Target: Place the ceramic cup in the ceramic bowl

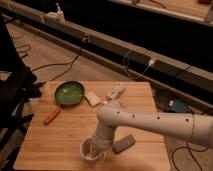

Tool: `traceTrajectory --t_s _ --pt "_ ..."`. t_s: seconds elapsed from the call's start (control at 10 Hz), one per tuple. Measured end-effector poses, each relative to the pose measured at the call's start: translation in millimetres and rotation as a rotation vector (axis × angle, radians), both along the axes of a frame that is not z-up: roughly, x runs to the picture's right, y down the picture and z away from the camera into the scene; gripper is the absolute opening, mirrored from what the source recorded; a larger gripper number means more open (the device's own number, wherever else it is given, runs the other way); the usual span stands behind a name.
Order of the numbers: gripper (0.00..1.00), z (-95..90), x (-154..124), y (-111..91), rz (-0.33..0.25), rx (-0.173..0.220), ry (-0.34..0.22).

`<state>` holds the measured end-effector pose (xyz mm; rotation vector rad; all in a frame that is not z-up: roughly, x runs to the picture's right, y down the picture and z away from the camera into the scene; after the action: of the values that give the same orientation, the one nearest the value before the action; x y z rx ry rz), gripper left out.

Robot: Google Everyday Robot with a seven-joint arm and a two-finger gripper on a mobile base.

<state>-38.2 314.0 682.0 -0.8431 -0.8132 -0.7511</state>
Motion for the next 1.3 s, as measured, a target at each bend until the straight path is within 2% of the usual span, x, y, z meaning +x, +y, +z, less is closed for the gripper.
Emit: traceTrajectory --t_s 0.3,0.5,0.7,0.9,1.1,1.3 --pt "0.2 -9.1 -11 -39 0.146 0.041 -0.043" --pt "0.2 -10.7 -7 -74 0.267 0.07 -0.077" --pt "0.2 -4.1 5 -114 0.35 0.114 -0.081" --pt "0.2 5.1 8 -151 0.385 0.15 -0.07" --pt "0.2 18.6 9 -191 0.387 0.197 -0.06" --pt "0.2 24.4 13 -210 0.396 0.214 -0.069"
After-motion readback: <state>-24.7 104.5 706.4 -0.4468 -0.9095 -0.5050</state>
